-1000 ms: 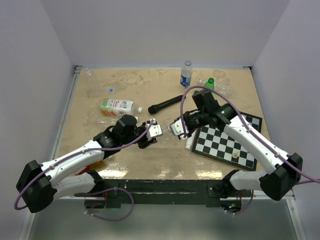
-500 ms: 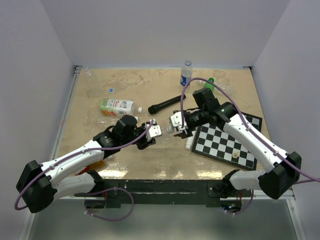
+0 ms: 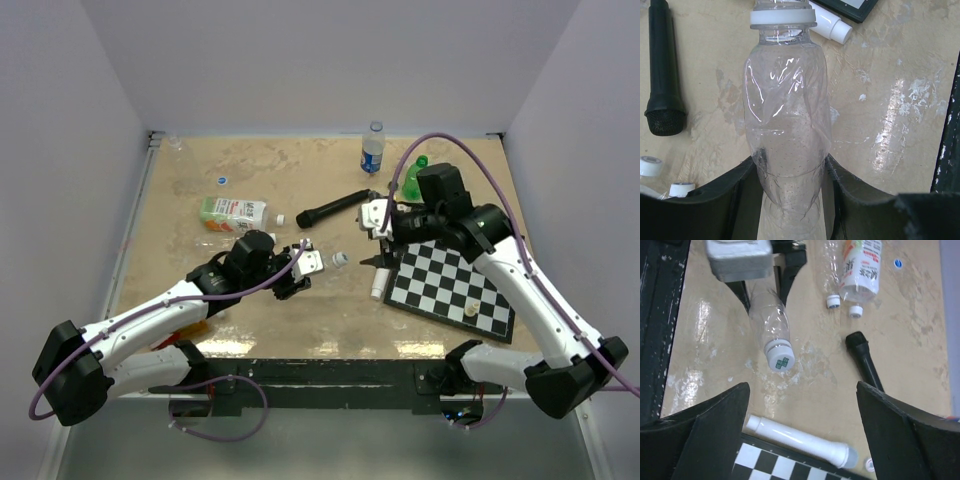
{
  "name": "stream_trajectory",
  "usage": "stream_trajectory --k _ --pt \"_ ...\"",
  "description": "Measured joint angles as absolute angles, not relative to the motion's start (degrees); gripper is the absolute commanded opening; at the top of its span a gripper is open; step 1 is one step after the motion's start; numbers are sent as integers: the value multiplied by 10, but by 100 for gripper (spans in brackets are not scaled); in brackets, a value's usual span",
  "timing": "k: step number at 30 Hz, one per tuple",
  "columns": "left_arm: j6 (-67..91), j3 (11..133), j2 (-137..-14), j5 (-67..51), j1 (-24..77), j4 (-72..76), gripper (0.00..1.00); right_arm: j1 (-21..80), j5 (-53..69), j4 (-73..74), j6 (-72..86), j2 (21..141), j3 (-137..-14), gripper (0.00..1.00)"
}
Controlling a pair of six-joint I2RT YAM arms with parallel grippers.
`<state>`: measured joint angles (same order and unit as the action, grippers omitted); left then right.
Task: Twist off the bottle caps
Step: Unscrew the bottle cap from the plastic bottle.
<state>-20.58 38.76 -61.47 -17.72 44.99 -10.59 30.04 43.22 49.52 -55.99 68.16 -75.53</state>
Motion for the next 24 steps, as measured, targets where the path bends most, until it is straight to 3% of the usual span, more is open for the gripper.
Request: stream_trajectory --k 10,24 --pt "-206 388 -615 -174 450 -106 0 244 473 399 -329 657 -698 98" --pt "-205 388 -615 -162 450 -106 0 296 495 347 -199 751 -675 85"
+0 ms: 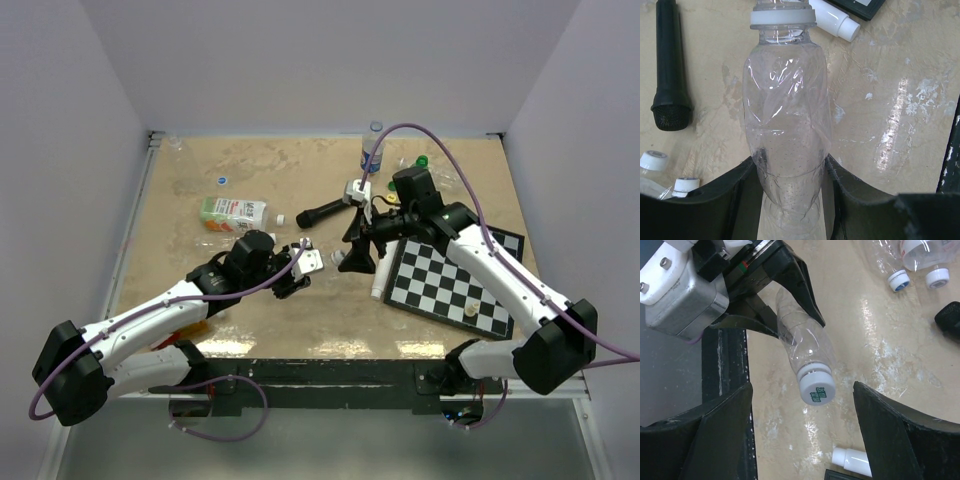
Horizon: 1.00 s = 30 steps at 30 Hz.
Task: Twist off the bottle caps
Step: Unscrew the bottle cap from the plastic bottle.
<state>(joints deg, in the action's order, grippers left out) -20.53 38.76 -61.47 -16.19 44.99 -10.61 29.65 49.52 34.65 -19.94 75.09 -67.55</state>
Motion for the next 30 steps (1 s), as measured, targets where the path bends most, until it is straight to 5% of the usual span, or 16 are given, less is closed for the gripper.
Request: stream_trajectory --k 9,17,22,30 --pt "-205 388 -615 -157 450 -106 0 298 469 319 -163 764 -669 77" --pt "-205 388 -613 -147 450 -106 0 307 460 317 -152 785 -665 45" --pt "-205 388 -612 -145 450 -107 0 308 462 317 -154 785 -665 15" --pt "-206 388 -608 -147 450 -107 0 311 476 350 -233 785 -680 0"
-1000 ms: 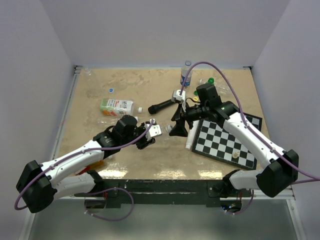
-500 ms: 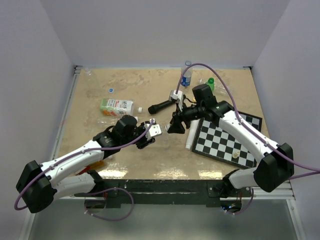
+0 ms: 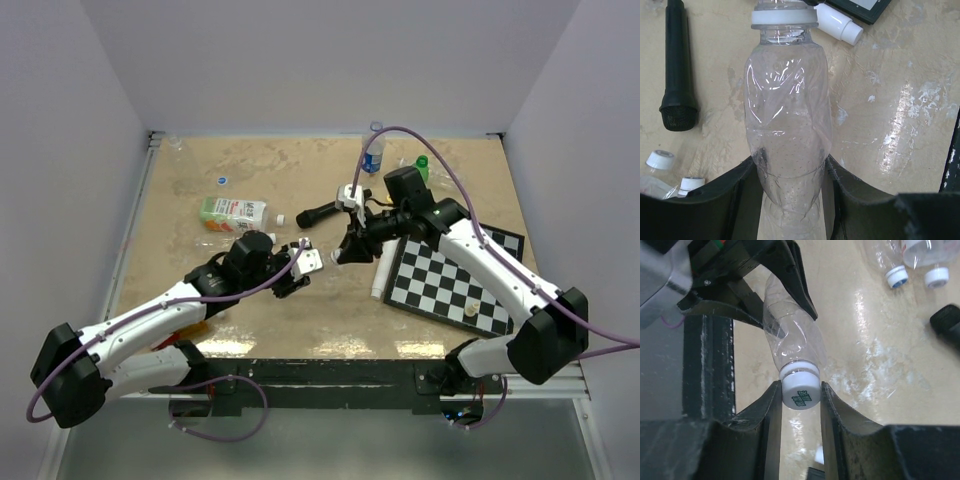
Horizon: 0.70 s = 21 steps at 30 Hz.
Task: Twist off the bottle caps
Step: Unscrew the bottle cap from the plastic bottle.
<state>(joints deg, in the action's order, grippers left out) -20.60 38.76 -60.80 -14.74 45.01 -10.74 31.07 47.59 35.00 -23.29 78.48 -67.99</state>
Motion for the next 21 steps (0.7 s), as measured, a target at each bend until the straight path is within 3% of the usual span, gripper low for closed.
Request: stream_trajectory --k 2,5,12,18,21 --pt "-206 388 -604 -150 450 -103 0 314 478 377 -299 785 -697 2" --pt "-206 388 -600 -155 450 -93 0 318 480 417 -446 778 -716 19" --pt "-206 388 -599 -178 452 -79 0 326 477 538 -924 753 -725 14" --pt "-206 387 -599 -176 451 -93 0 325 479 582 -1079 776 -737 15" --pt "-206 387 -598 -178 451 -93 0 321 482 592 -1110 775 -737 22"
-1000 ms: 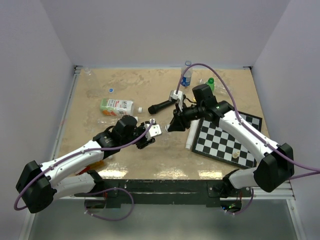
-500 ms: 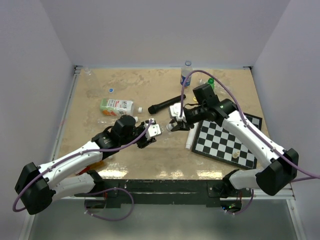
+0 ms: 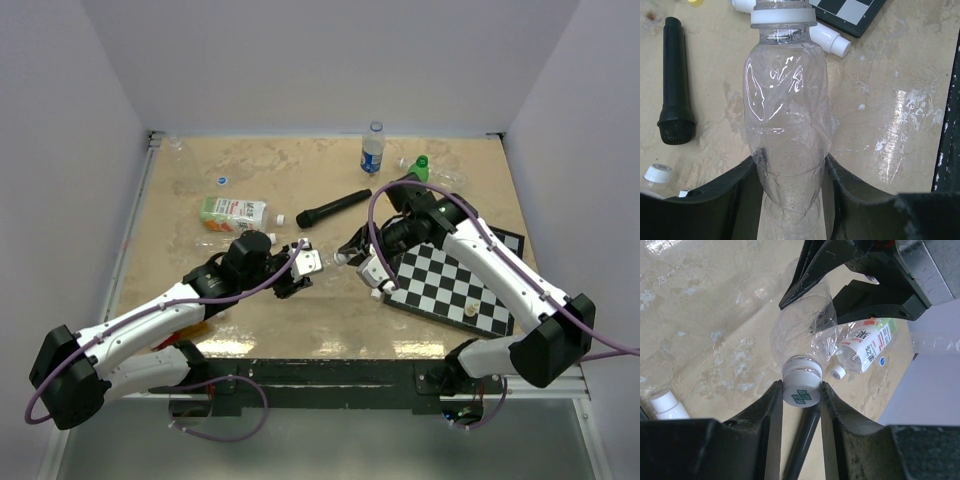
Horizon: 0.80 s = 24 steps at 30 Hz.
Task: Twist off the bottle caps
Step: Unscrew the bottle cap from the plastic bottle.
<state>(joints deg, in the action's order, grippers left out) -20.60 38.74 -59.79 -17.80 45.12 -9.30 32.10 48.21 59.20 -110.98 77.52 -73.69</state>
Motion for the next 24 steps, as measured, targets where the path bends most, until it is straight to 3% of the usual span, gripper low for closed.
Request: stream_trajectory --k 8,13,16,24 --pt "-206 387 -597 -188 451 -87 0 315 493 604 -1135 767 -736 30" --pt "-206 387 -596 -195 451 -80 0 312 507 608 -1137 756 -731 55" --pt "-206 387 -595 -190 449 -95 0 305 524 615 -1140 746 -712 62" --pt "-206 387 -595 -188 449 -104 0 301 560 628 -1075 739 -710 64"
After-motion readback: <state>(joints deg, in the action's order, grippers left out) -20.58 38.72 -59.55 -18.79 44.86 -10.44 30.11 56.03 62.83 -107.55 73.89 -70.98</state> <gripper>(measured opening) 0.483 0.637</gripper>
